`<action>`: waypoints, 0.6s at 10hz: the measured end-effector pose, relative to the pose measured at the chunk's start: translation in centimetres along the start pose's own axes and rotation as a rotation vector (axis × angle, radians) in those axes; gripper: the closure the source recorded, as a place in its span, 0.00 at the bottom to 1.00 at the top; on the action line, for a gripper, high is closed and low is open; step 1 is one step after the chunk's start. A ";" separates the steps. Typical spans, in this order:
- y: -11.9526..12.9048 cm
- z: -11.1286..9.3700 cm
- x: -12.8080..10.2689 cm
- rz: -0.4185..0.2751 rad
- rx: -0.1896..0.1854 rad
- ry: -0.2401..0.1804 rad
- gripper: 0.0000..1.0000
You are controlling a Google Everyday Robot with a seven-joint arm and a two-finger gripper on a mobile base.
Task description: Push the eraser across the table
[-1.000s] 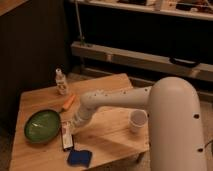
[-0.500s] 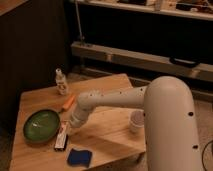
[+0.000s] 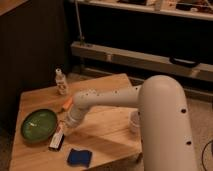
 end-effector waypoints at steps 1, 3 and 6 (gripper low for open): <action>0.4 0.3 -0.4 -0.010 -0.001 0.004 0.93; 1.3 0.7 -1.7 -0.029 -0.007 0.002 0.93; 3.7 1.2 -4.1 -0.065 -0.021 -0.002 0.93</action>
